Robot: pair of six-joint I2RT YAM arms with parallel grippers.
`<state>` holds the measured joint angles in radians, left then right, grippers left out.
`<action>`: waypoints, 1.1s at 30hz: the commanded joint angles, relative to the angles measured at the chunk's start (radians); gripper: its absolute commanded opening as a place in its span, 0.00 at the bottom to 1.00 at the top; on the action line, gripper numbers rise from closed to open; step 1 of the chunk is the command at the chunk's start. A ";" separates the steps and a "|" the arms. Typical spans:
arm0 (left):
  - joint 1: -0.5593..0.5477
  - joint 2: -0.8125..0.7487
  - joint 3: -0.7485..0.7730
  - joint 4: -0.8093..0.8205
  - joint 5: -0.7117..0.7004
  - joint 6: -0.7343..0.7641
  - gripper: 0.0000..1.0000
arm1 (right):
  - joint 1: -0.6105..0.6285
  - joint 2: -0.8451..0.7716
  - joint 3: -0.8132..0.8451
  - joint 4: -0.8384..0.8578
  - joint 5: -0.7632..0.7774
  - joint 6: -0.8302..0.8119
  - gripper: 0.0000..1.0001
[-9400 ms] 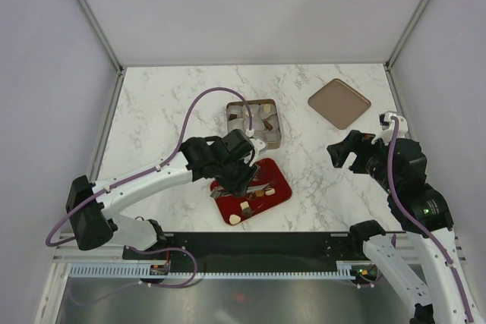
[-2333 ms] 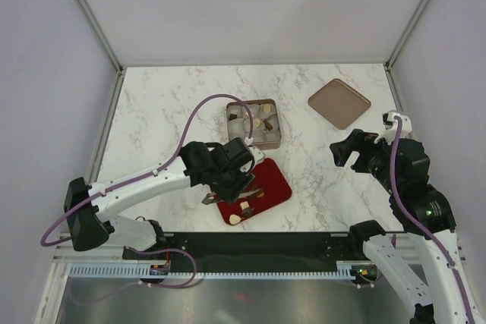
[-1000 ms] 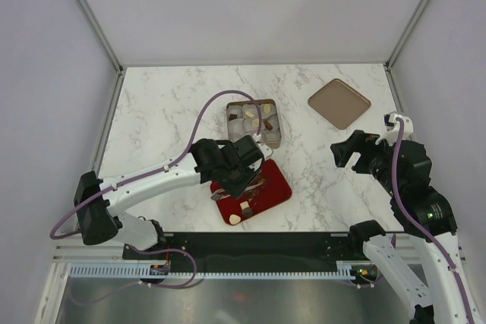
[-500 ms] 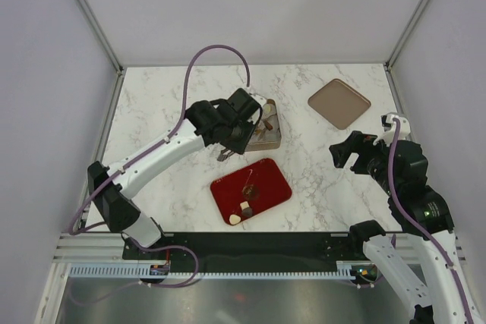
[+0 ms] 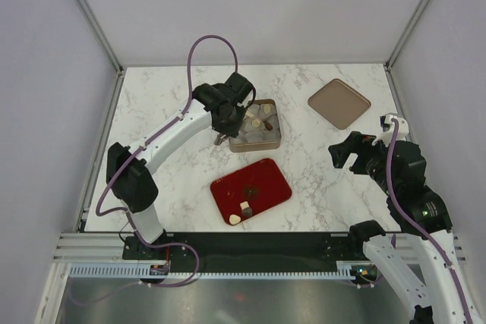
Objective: Pack the chocolate
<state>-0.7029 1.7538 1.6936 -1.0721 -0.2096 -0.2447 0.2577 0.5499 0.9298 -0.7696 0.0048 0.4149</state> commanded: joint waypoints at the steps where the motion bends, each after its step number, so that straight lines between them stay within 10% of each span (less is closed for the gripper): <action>1: 0.023 0.007 0.047 0.021 -0.017 0.039 0.36 | -0.001 0.004 0.015 0.036 -0.002 -0.001 0.94; 33: 0.016 -0.195 -0.001 -0.008 0.101 0.099 0.50 | 0.000 0.016 0.010 0.029 -0.003 -0.001 0.94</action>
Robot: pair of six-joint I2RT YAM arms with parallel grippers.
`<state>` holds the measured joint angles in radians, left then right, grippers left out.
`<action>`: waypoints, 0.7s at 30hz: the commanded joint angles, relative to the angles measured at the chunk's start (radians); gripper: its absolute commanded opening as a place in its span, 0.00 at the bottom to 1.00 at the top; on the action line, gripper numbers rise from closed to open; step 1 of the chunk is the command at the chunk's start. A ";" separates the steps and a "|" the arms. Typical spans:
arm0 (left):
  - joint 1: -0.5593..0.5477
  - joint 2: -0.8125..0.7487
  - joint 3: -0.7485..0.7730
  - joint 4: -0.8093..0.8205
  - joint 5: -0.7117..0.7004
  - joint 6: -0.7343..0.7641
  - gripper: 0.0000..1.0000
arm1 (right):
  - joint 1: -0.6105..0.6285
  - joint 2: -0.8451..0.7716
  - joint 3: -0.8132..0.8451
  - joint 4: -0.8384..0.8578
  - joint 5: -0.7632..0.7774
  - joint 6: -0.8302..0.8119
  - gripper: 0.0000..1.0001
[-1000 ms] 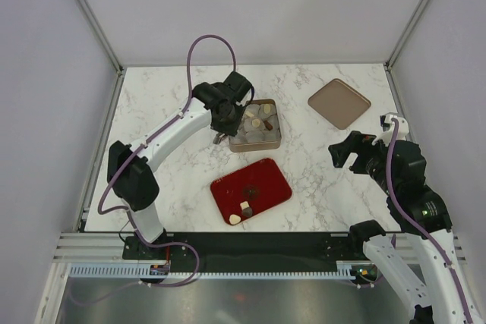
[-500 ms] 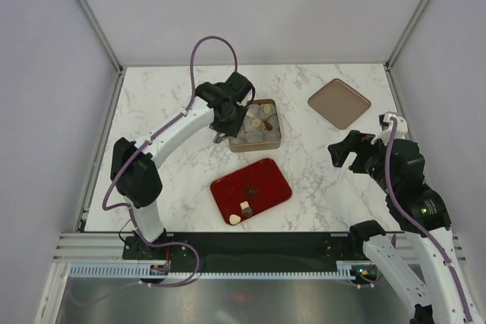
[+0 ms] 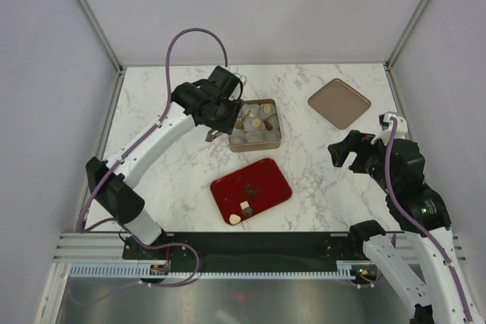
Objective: Pack the chocolate
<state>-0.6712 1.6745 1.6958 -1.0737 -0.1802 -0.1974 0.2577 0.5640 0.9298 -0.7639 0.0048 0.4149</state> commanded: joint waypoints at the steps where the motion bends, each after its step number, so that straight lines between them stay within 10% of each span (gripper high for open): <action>1: -0.024 -0.134 -0.022 -0.008 0.087 0.055 0.50 | 0.000 0.004 0.009 0.020 0.001 -0.002 0.94; 21: -0.361 -0.364 -0.433 -0.084 0.116 -0.103 0.52 | 0.000 0.017 0.030 0.009 0.014 -0.007 0.94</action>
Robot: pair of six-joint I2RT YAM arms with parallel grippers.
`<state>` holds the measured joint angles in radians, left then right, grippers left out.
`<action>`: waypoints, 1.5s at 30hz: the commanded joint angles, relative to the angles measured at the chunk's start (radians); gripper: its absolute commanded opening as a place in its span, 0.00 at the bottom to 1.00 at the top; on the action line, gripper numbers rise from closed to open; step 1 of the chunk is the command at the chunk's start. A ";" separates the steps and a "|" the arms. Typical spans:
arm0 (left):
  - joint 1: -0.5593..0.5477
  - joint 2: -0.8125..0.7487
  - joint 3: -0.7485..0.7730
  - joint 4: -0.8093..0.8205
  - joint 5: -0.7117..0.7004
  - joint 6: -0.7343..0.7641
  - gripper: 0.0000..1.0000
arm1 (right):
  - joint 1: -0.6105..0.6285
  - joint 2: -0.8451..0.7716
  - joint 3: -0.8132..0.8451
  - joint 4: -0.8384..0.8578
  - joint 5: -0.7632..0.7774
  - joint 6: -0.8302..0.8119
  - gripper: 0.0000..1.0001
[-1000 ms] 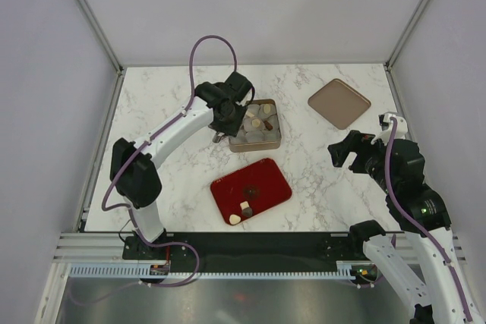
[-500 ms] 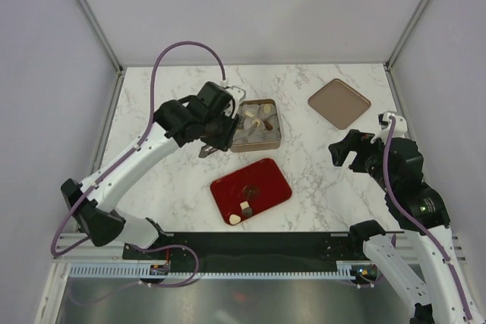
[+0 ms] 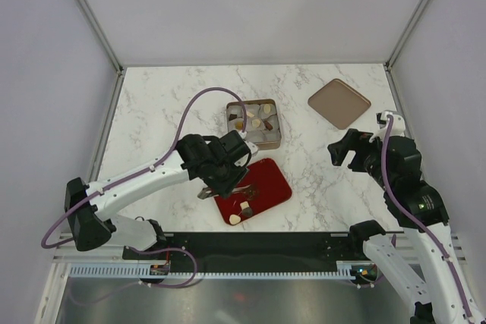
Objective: Pack the chocolate
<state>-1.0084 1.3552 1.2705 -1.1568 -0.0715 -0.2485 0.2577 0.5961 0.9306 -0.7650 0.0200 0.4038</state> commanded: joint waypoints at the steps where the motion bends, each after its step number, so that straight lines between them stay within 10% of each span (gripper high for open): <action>1: -0.032 -0.048 -0.013 -0.001 0.022 -0.073 0.52 | -0.001 -0.018 0.030 0.007 -0.002 0.003 0.94; 45: -0.101 -0.059 -0.054 -0.087 0.041 -0.124 0.50 | -0.001 -0.047 0.031 -0.002 -0.005 0.010 0.94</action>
<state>-1.1019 1.3266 1.1824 -1.2243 -0.0433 -0.3515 0.2577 0.5552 0.9306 -0.7795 0.0196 0.4061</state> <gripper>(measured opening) 0.508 0.940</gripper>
